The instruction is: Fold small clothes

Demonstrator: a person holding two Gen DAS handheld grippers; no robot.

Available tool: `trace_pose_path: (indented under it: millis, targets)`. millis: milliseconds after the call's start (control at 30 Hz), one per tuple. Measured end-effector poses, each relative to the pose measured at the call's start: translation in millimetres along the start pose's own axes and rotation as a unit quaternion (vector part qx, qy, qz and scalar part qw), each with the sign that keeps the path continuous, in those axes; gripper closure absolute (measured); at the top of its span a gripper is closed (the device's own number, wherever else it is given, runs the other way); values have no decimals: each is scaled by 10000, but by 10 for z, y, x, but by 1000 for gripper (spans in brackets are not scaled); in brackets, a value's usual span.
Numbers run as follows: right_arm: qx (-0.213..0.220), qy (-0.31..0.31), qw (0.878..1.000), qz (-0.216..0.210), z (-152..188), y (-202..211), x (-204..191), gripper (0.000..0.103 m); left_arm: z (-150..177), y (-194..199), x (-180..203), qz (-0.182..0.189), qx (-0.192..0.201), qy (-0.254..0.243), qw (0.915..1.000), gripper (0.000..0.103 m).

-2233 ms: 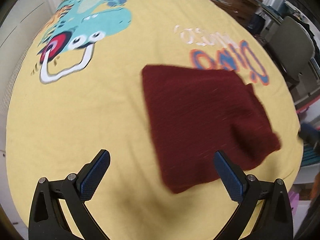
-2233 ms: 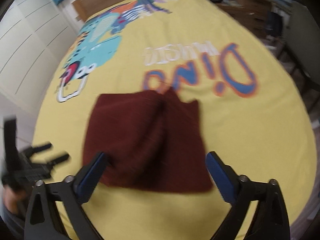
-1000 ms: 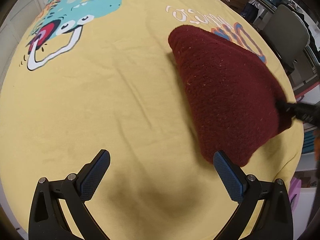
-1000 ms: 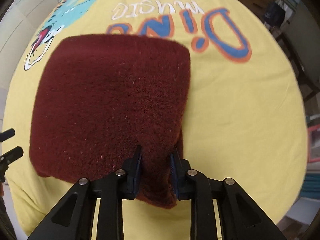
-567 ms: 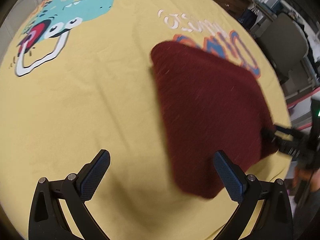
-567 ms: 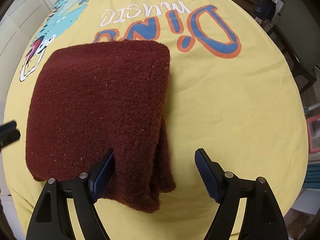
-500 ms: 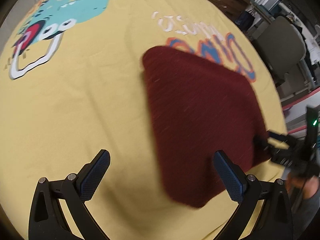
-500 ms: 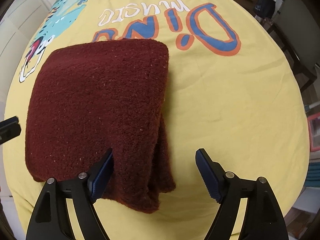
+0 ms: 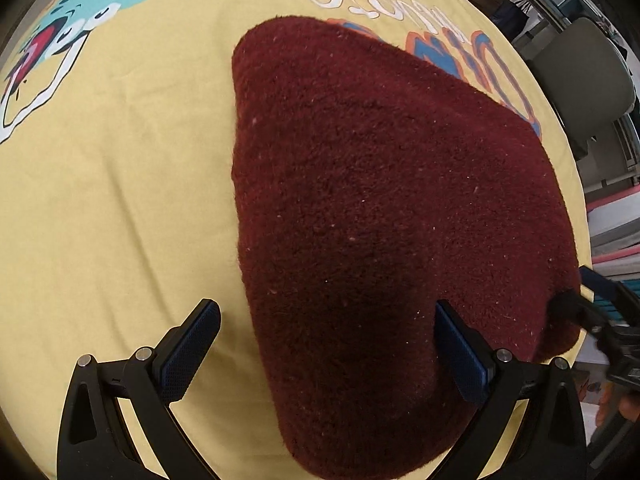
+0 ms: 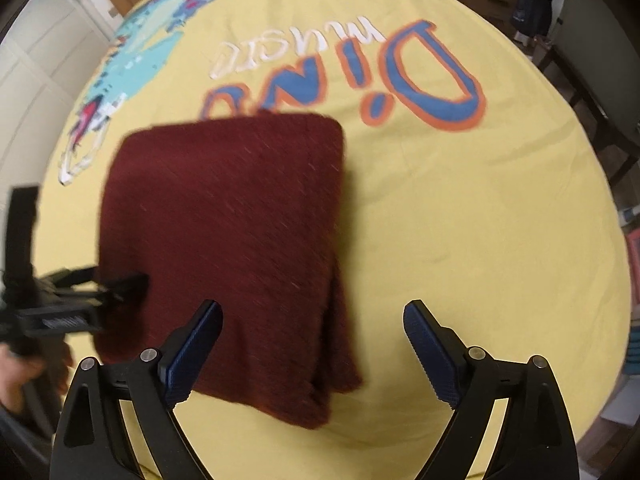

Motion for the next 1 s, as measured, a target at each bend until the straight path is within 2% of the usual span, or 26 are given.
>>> trace_pose_path:
  millis: [167,267,567,633,667,700,733,800,833,900,1000]
  targets:
    - [-375,124,9992,-39,26,-335,-78,10,-4,-13,19,-55,34,-40,10000,1]
    - [-192,248,9995,56,79,-486,-57,0,-16,-38,21,1,13,-13,10000,1]
    - [-530,-534,9959,-507,174,-716,103,1,33,-78,78,-54,79,-237,9997,0]
    - [-501,-594,9948,-657,172,-702,92,8,26,-77,101,-118,91,-323,9994,0]
    - [-480,-593,9942,-761,169,-695,74,16,16,-78,114,-143,105,-362,9992,0]
    - [-459,-604,9928,-925,169,-678,56,29,18,-75,118,-166,124,-407,9990,0]
    - [-456,-638,9914,-1044,166,-657,41,34,20,-72,124,-190,137,-447,9987,1]
    - [-457,-605,9922,-994,162,-633,0,40,20,-73,136,-172,156,-486,9985,4]
    - [-453,-589,9924,-978,159,-623,-23,42,21,-73,145,-78,150,-468,9988,10]
    - [-413,-511,9940,-869,144,-587,-98,52,26,-60,160,-37,143,-487,9987,15]
    - [-296,-404,9964,-689,121,-492,-222,62,38,-10,190,1,221,-617,9979,32]
Point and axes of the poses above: each gripper's, at about its wrist camera, not at the fingertips, and y roughly against the way its jaws point, x to its right, z to its underside, the point moved 3 cm from there along -y, roughly the way its jaws point, and after that the axes turned 6 degrees about x, right-handed, at the moved point
